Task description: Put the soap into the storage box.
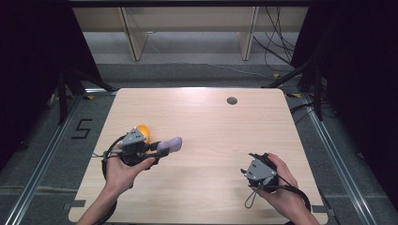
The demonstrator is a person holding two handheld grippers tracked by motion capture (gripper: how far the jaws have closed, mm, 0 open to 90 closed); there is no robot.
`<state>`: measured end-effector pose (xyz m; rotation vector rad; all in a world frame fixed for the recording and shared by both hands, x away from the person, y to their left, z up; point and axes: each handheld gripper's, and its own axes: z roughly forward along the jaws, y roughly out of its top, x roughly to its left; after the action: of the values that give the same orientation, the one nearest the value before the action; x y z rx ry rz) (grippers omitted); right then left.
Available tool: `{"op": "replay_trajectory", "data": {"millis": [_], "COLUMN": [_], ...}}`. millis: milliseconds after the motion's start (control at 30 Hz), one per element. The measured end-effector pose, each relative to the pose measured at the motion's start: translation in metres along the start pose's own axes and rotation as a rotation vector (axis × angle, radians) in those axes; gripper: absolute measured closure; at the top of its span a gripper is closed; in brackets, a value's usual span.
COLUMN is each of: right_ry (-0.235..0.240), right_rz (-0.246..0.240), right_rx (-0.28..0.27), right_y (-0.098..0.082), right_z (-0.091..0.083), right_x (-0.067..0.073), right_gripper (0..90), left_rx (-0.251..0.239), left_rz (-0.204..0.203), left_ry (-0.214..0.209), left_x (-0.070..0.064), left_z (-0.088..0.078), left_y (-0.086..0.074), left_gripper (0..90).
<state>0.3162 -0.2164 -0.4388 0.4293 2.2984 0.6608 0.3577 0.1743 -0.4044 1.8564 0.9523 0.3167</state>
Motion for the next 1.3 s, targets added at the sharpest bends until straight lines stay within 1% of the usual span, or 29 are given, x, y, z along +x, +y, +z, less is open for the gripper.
{"op": "replay_trajectory", "data": {"millis": [33, 67, 133, 167, 233, 267, 300, 367, 400, 533, 633, 667, 800, 933, 967, 1000, 1100, 1167, 1267, 1300], "right_ry": [-0.008, -0.005, -0.01, -0.015, -0.011, -0.011, -0.01, -0.008, -0.008, -0.009, -0.005, -0.008, -0.009, -0.014, -0.016, -0.016, -0.011, -0.011, -0.011, -0.011], "right_rz": [-0.005, -0.005, -0.006, 0.013, 0.016, 0.016, 0.001, 0.003, 0.002, 0.003, -0.001, -0.001, -0.001, -0.002, 0.016, 0.016, 0.017, 0.017, 0.017, 0.017], "right_rx": [-0.004, -0.004, -0.009, -0.003, 0.0, 0.0, -0.004, -0.003, -0.003, -0.003, -0.001, -0.001, -0.004, -0.007, -0.001, -0.001, 0.001, 0.001, 0.001, 0.001], "right_y": [0.0, 0.0, -0.001, -0.001, -0.001, -0.001, -0.001, -0.001, -0.001, -0.001, -0.002, -0.002, -0.002, -0.002, -0.002, -0.002, -0.002, -0.002, -0.002, -0.002], "right_z": [0.0, 0.0, 0.0, 0.0, 0.0, 0.0, 0.0, 0.0, 0.0, 0.0, 0.0, 0.0, 0.0, 0.0, -0.001, -0.001, -0.001, -0.001, 0.0, 0.0], "right_x": [-0.001, -0.001, -0.001, -0.001, 0.0, -0.001, -0.001, -0.001, -0.001, -0.001, -0.002, -0.002, -0.002, -0.003, -0.002, -0.002, -0.001, -0.001, -0.001, -0.001], "right_gripper": [41.3, 41.3, 41.3, 41.3, 41.2, 41.2, 41.2, 41.3, 41.2, 41.2, 41.2, 41.3, 41.2, 41.2, 41.2, 41.2, 41.2, 41.2, 41.2, 41.2], "left_rx": [-0.003, -0.011, -0.003, -0.007, -0.007, -0.014, -0.01, -0.012, -0.014, -0.022, -0.027, -0.025, -0.029, -0.037, -0.039, -0.041, -0.047, -0.053, -0.055, -0.053], "left_rz": [-0.005, -0.005, -0.002, -0.009, -0.008, -0.018, -0.016, -0.024, -0.025, -0.035, -0.049, -0.051, -0.064, -0.081, -0.09, -0.083, -0.087, -0.09, -0.1, -0.092], "left_ry": [0.004, 0.006, 0.015, 0.013, 0.02, 0.015, 0.027, 0.027, 0.038, 0.045, 0.05, 0.058, 0.063, 0.078, 0.078, 0.074, 0.102, 0.109, 0.131, 0.14], "left_x": [0.001, 0.002, 0.005, 0.006, 0.009, 0.01, 0.01, 0.013, 0.014, 0.019, 0.022, 0.022, 0.026, 0.028, 0.028, 0.03, 0.031, 0.032, 0.034, 0.035], "left_z": [-0.001, -0.002, -0.005, -0.006, -0.008, -0.009, -0.01, -0.012, -0.014, -0.018, -0.021, -0.022, -0.025, -0.027, -0.027, -0.028, -0.029, -0.03, -0.031, -0.032], "left_y": [0.0, 0.0, 0.0, -0.001, -0.001, -0.002, -0.002, -0.004, -0.005, -0.007, -0.008, -0.008, -0.01, -0.011, -0.012, -0.012, -0.013, -0.013, -0.014, -0.014], "left_gripper": [59.1, 59.1, 59.1, 59.1, 59.1, 59.1, 59.1, 59.1, 59.1, 59.1, 59.1, 59.1, 59.1, 59.1, 59.1, 59.1, 59.1, 59.1, 59.1, 59.1]}}
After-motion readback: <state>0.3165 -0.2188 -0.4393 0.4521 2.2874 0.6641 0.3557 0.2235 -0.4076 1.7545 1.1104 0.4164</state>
